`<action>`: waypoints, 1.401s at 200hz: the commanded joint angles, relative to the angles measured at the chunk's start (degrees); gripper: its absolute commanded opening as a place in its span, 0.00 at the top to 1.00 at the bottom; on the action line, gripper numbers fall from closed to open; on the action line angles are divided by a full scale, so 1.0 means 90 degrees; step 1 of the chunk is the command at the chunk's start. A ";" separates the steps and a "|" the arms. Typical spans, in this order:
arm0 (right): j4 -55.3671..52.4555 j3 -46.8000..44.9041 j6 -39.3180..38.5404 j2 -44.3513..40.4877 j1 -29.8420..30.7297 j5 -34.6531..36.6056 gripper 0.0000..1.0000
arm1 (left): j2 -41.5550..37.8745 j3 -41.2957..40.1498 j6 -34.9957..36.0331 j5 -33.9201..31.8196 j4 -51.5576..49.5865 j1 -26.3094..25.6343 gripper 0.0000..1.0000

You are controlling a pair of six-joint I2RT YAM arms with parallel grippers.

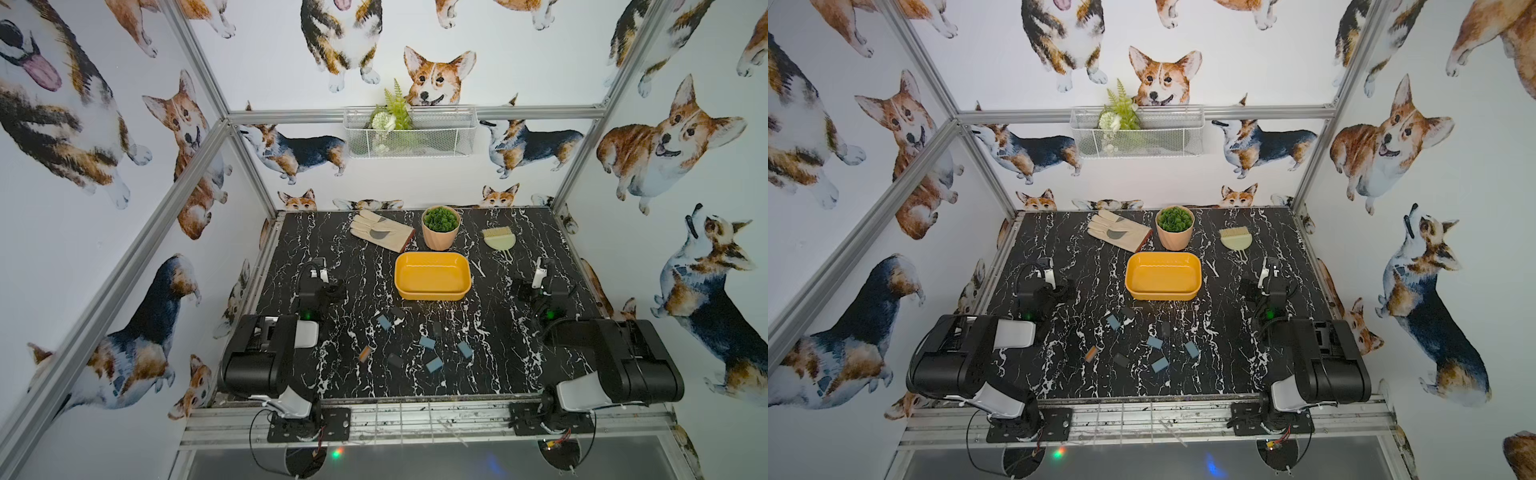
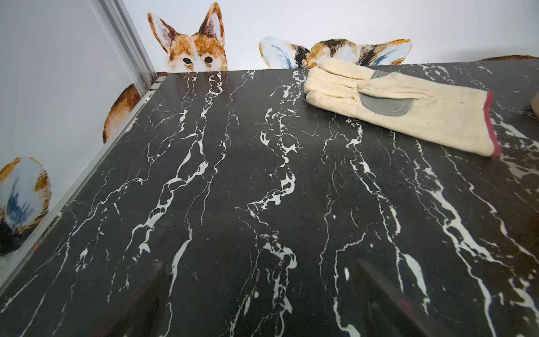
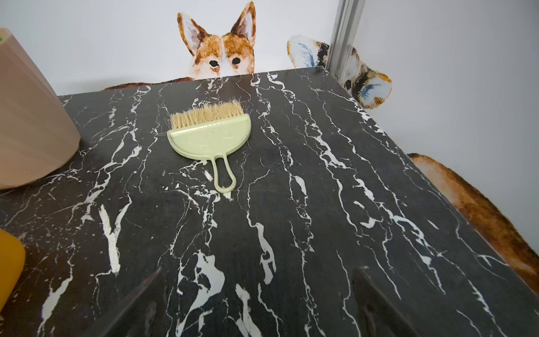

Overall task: Put the eraser in the storage box
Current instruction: Pick up the eraser from the center of the board.

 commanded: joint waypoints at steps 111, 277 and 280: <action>-0.0010 0.0031 0.0089 -0.0055 -0.0202 -0.0621 0.01 | 0.0008 0.0032 0.0040 0.0059 0.0156 0.0004 0.00; 0.0191 -0.0097 0.0264 -0.0094 -0.0369 -0.0783 0.01 | 0.0003 0.0035 0.0045 0.0057 0.0159 0.0005 0.00; 0.0211 -0.0112 0.0300 -0.0094 -0.0369 -0.0714 0.01 | 0.0007 0.0030 0.0044 0.0057 0.0157 0.0006 0.00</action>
